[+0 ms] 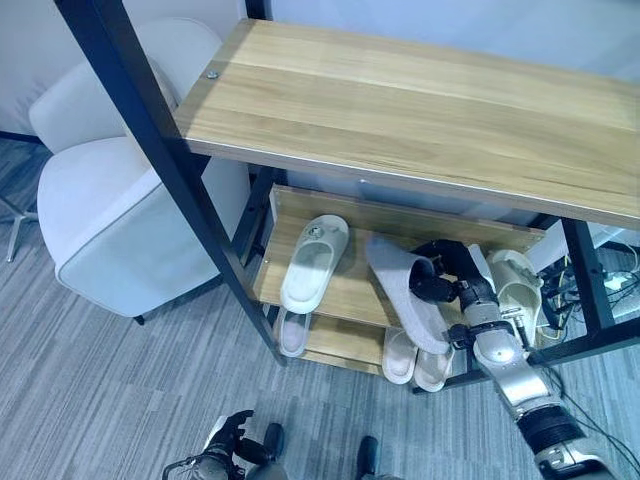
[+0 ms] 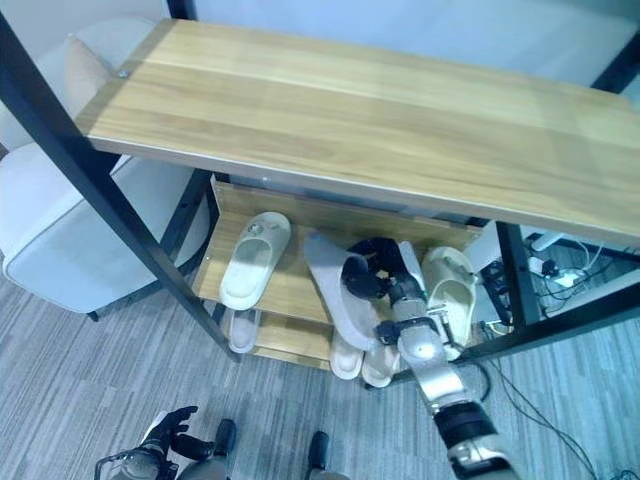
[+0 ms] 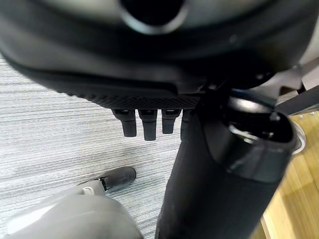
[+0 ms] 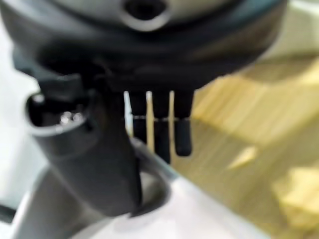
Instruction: Arrange the slippers neatly on the shoe rack.
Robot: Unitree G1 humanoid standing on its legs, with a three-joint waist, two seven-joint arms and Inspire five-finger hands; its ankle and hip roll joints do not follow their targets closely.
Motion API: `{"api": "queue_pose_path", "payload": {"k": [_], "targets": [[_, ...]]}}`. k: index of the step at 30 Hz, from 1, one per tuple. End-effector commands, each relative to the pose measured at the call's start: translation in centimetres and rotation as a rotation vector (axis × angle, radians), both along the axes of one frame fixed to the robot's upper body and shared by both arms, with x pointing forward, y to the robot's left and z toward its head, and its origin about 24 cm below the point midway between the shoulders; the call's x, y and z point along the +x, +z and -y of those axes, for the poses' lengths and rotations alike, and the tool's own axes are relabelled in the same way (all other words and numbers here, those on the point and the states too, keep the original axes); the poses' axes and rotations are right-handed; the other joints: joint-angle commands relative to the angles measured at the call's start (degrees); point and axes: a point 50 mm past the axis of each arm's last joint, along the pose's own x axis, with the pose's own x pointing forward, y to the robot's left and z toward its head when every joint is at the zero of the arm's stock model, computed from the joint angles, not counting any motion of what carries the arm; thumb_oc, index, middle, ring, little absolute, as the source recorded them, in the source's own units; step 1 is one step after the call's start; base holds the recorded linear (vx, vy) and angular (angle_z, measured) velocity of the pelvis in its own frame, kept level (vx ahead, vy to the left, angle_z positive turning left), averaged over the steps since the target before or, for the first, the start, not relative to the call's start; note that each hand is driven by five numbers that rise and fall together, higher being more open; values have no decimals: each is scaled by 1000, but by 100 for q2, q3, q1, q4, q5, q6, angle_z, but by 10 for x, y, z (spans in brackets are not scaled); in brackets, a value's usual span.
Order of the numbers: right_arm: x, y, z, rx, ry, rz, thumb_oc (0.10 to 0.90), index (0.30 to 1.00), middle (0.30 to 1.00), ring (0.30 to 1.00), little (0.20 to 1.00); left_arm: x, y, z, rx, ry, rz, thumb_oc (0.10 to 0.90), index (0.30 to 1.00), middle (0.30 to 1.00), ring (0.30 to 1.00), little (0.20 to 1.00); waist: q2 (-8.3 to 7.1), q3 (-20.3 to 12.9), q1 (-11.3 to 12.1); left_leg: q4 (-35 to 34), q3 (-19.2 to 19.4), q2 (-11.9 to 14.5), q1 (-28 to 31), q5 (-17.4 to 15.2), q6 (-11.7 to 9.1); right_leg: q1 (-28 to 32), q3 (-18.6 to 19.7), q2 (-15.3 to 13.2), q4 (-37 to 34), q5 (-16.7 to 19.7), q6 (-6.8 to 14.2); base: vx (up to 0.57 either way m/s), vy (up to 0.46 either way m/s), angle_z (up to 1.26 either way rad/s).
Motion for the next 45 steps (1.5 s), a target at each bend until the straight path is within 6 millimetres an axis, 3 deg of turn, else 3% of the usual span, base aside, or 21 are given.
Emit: {"api": "queue_pose_path", "payload": {"k": [1,3,9,14,17,20,21,22,27,30,33,38,45], "targets": [[-10,82,-13,122,124,420,400,300,300,300,300,-27,-12,4,30,-47,-122,800,900,900,900,900,-139,-275,-30,14,360,-325,233,-638,288,243,325,-201,31,-617,358,0,0,0],[-28,83,-22,179,210,436,400,300,300,300,300,-29,-12,3,31,-43,-124,800,900,900,900,900,-127,-334,-99,14,390,-315,317,-672,295,320,365,-187,31,-643,345,-3,-10,-2],[-49,62,-33,269,246,354,400,300,300,300,300,-32,-12,1,16,4,-113,800,900,900,900,900,-96,-383,-226,24,426,-295,557,-744,320,481,404,-160,192,-740,294,-1,-3,-3],[-69,33,-43,491,323,222,400,300,300,300,300,-12,-1,-2,-43,148,43,800,900,900,900,900,-122,-117,-318,1240,509,-265,345,-1184,294,453,475,-191,892,-1067,189,-50,-39,-16],[-81,12,-46,483,333,123,400,300,300,300,300,20,21,0,-163,277,274,800,900,900,900,900,-76,330,-402,2223,512,-185,-37,-1496,298,56,441,-221,2032,-1452,117,-198,-26,1],[-81,2,-57,473,378,59,400,300,300,300,300,60,57,6,-232,260,540,800,900,900,900,900,-46,691,-461,3091,506,-62,-607,-1771,350,-601,511,-328,3020,-1725,56,-236,6,2],[-81,1,-57,473,378,59,400,300,300,300,300,59,58,6,-232,260,540,800,900,900,900,900,-46,680,-462,3139,505,-58,-647,-1796,351,-639,516,-327,3063,-1747,56,-209,-20,-3],[-81,3,-63,293,410,72,400,300,300,300,300,76,78,6,-224,267,677,800,900,900,900,900,-30,837,-443,3648,476,17,-982,-2007,405,-1003,571,-339,3626,-1970,-33,-168,-24,-4],[-67,-9,-74,211,415,16,400,300,300,300,300,108,132,8,-250,309,972,800,900,900,900,900,72,1027,-403,5242,350,67,-2334,-2496,568,-2354,635,-370,5144,-2580,-238,-216,-25,2],[-51,16,-77,198,400,131,400,300,300,300,300,119,161,-2,-181,389,1138,800,900,900,900,900,152,1023,-334,6456,308,115,-3470,-3019,627,-3539,795,-300,6338,-3157,-364,-200,-17,-5],[-41,64,-72,143,364,363,400,300,300,300,300,126,190,-17,-137,525,1297,800,900,900,900,900,213,969,-282,7668,122,198,-4811,-3316,740,-4857,948,-227,7522,-3483,-525,-184,-27,-10],[-19,123,-73,127,255,639,400,300,300,300,300,138,231,-28,-105,625,1474,800,900,900,900,900,428,950,-186,9637,-202,192,-6718,-3834,867,-6729,1113,-223,9480,-3971,-631,-90,-19,-6],[9,191,-75,110,143,848,400,300,300,300,300,143,267,-62,-5,785,1609,800,900,900,900,900,580,1466,-73,11540,-448,79,-7870,-4436,895,-7907,1285,-295,11603,-4507,-619,29,11,5]]}}
